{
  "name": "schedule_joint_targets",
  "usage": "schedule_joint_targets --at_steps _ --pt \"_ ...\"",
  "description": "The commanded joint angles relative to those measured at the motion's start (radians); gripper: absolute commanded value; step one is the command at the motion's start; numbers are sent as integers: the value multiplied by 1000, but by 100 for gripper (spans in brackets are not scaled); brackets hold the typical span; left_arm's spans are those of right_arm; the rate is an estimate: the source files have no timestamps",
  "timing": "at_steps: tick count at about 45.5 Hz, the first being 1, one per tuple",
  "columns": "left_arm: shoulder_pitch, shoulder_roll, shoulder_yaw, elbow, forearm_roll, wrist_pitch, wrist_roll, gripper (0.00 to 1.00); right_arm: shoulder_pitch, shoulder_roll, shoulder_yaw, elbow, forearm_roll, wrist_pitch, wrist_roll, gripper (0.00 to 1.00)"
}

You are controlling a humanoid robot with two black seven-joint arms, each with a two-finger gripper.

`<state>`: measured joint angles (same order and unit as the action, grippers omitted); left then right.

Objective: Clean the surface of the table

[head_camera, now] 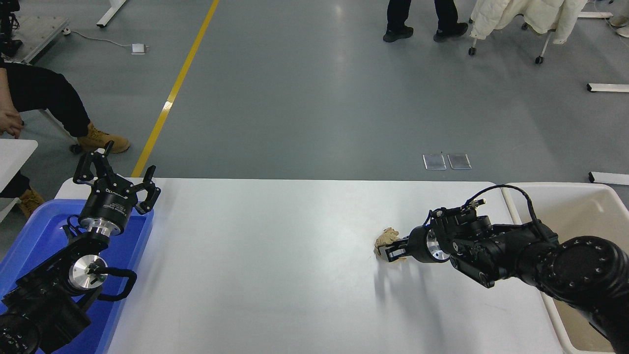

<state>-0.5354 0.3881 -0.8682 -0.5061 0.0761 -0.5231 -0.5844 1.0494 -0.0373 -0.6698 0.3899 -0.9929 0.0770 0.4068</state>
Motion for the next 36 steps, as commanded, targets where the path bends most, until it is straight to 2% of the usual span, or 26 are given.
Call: schedule_joint_targets --at_steps 1,14,22,36 --pt "0 0 0 0 1 2 0 100 60 -27 77 10 65 -3 10 0" --pt "0 0 0 0 -1 2 0 100 205 -153 145 115 192 14 84 0" --pt "0 0 0 0 -1 0 0 100 297 -256 237 187 299 82 119 0" --pt "0 0 0 0 1 0 0 100 320 -369 475 178 310 205 119 0"
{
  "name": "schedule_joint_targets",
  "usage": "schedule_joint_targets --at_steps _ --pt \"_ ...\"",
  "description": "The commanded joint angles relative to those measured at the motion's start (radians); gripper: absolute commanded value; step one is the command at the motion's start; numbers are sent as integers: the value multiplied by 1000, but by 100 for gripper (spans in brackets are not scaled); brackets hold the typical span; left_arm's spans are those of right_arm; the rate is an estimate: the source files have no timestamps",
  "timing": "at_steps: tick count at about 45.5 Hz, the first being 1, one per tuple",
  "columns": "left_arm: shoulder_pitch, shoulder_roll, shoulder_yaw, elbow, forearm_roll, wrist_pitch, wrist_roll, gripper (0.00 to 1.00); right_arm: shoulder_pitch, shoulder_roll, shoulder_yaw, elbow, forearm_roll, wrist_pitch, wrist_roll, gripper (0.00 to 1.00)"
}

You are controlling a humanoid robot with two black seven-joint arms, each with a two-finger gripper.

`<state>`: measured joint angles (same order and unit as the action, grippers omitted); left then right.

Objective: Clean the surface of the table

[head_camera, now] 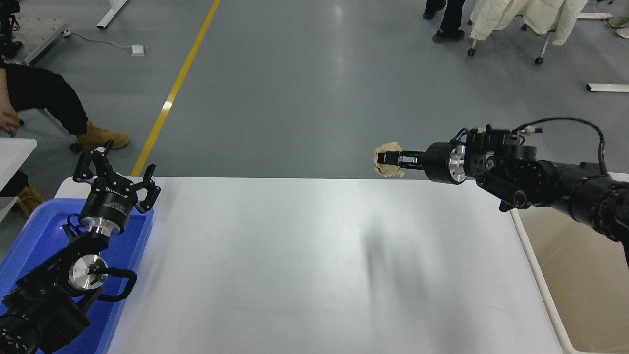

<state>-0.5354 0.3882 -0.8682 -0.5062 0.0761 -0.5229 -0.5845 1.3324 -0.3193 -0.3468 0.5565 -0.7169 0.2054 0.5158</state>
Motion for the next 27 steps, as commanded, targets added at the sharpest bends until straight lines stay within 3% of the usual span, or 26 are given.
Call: schedule_joint_targets --at_steps 1,9,20,27 --pt "0 0 0 0 -1 1 0 100 37 -92 164 10 40 81 10 0" --pt "0 1 0 0 1 0 0 100 39 -138 242 -50 116 111 10 0" --pt "0 1 0 0 -1 0 0 100 7 -135 279 -305 232 108 -6 0" --pt "0 0 0 0 1 0 0 100 -41 -136 282 -461 309 100 -98 0"
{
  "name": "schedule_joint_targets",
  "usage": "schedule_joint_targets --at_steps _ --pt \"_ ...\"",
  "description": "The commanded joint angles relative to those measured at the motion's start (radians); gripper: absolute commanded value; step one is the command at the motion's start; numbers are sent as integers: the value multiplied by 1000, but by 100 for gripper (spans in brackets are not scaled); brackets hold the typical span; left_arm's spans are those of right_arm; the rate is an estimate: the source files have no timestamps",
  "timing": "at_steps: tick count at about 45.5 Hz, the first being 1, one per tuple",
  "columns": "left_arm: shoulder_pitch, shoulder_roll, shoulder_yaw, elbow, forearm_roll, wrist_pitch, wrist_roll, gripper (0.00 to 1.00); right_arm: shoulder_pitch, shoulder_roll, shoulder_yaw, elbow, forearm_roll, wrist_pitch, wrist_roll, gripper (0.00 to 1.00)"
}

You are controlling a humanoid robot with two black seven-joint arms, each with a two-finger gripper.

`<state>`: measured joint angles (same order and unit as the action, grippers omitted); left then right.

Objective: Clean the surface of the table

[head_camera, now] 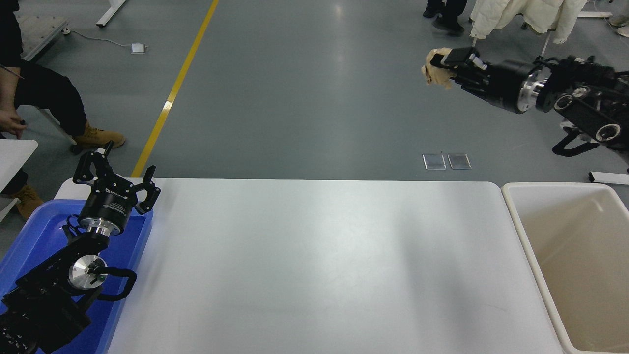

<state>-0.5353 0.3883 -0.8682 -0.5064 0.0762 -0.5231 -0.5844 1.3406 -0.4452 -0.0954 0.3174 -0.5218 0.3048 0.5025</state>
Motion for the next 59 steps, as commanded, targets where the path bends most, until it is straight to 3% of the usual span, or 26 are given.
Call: schedule_joint_targets --at_steps 1,14,26,37,49,59 --pt "0 0 0 0 -1 0 0 100 -57 -10 32 -241 124 -1 -100 0" --pt "0 0 0 0 -1 0 0 100 -143 -24 36 -419 161 -15 -248 0" --pt "0 0 0 0 -1 0 0 100 -222 -49 72 -443 163 -180 -458 0" --pt "0 0 0 0 -1 0 0 100 -299 -64 75 -452 161 -346 -487 0" --pt "0 0 0 0 -1 0 0 100 -435 -33 82 -440 169 -411 -480 0" --pt "0 0 0 0 -1 0 0 100 -544 40 69 -416 204 -400 -476 0"
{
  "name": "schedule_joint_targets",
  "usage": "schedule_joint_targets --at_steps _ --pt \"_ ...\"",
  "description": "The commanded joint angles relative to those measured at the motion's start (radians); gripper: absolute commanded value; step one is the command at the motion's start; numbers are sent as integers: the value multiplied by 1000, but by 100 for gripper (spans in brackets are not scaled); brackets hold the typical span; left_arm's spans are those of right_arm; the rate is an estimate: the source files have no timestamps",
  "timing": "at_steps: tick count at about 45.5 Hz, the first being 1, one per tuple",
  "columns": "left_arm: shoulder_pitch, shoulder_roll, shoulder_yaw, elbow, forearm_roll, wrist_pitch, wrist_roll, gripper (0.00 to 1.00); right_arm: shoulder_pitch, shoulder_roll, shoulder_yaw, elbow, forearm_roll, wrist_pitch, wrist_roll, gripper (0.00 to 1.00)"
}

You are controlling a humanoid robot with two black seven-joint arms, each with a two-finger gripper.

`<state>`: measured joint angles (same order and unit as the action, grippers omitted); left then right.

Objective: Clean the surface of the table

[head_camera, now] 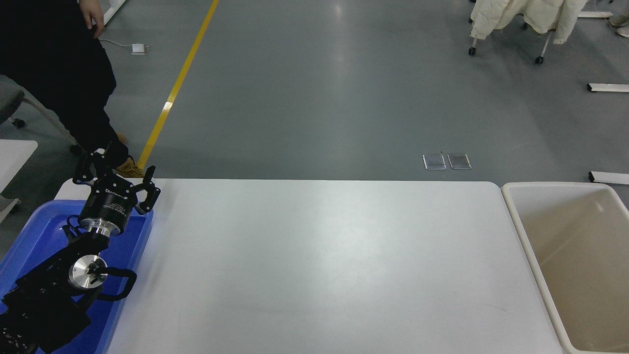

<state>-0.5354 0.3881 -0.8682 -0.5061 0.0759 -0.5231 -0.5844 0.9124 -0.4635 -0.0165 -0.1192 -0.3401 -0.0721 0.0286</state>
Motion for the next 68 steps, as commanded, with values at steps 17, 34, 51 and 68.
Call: schedule_joint_targets --at_steps 17,34,51,68 --pt "0 0 0 0 1 0 0 100 -185 114 -23 44 21 -21 -3 0" --pt "0 0 0 0 1 0 0 100 -224 144 -23 67 16 -18 -3 0" --pt "0 0 0 0 1 0 0 100 -222 144 -17 66 23 -34 -3 98" --pt "0 0 0 0 -1 0 0 100 -213 132 16 154 23 -29 -4 98"
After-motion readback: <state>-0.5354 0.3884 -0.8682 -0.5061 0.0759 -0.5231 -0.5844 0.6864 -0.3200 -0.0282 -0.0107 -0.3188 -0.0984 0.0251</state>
